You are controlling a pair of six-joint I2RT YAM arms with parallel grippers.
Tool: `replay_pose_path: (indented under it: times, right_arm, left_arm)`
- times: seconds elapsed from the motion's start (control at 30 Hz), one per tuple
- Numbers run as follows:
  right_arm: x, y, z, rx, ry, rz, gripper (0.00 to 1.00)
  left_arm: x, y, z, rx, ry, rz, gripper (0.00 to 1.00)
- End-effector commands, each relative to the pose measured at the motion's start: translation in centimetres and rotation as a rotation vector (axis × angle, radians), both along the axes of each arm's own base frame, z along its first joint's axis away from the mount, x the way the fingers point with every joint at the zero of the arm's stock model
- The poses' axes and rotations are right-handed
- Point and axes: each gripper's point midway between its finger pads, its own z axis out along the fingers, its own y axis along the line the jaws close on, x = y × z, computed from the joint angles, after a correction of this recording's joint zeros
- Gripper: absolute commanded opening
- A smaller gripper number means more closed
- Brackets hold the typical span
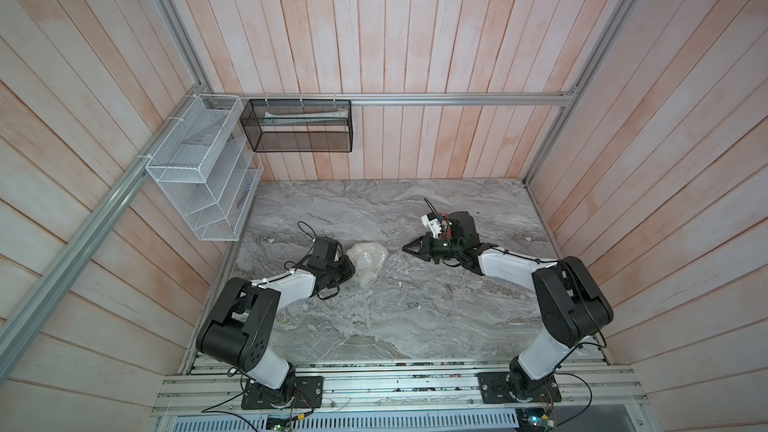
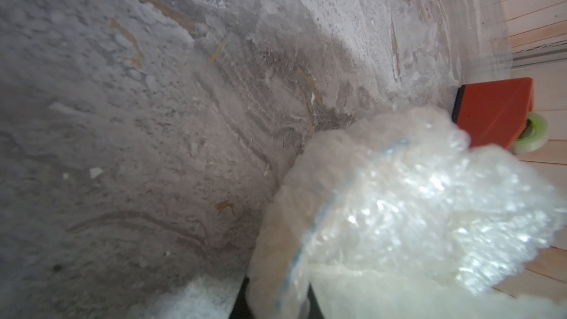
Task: Wrap bowls in bubble wrap
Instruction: Tear off the tape using the Tape Cutter, then stick the tape on the bubble wrap.
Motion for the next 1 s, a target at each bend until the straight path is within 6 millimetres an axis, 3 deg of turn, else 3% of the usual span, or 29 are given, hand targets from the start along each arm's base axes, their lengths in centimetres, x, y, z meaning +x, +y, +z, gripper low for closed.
replay_pose_path:
  times: [0.0, 0.37, 0.97]
  right_arm:
    - [-1.7, 2.4, -1.1, -0.013, 0.033, 0.115, 0.0]
    - [-3.1, 8.9, -0.6, -0.004, 0.022, 0.263, 0.0]
    - [-2.8, 11.5, -2.5, -0.039, 0.058, 0.325, 0.0]
  left_arm:
    - [1.3, -0.5, 1.8, 0.015, -0.077, -0.03, 0.11]
    - [1.6, -0.8, 1.9, 0.021, -0.08, -0.034, 0.12]
    - [1.7, -0.6, 2.1, 0.051, -0.1, -0.041, 0.12]
